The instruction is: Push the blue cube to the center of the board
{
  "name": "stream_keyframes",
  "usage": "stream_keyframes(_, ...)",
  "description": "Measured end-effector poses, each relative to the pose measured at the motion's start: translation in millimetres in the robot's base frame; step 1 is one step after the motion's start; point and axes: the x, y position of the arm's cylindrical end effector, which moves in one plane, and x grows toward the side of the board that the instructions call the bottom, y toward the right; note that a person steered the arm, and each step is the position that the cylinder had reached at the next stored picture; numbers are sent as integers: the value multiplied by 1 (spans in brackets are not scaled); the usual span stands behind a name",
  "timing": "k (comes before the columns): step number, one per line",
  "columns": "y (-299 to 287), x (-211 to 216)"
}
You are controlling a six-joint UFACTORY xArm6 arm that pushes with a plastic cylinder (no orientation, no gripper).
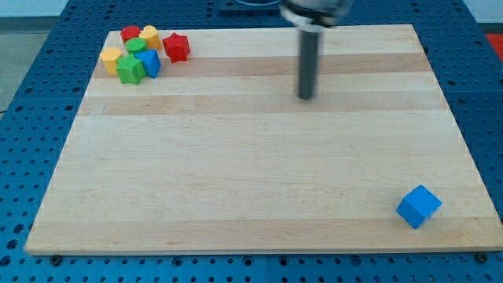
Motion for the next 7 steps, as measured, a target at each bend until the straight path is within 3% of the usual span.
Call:
stream_keyframes(1,115,48)
stream_keyframes(2,166,131)
stream_keyframes(3,162,186)
stream_keyframes(5,93,202)
stream_keyframes(7,-7,191)
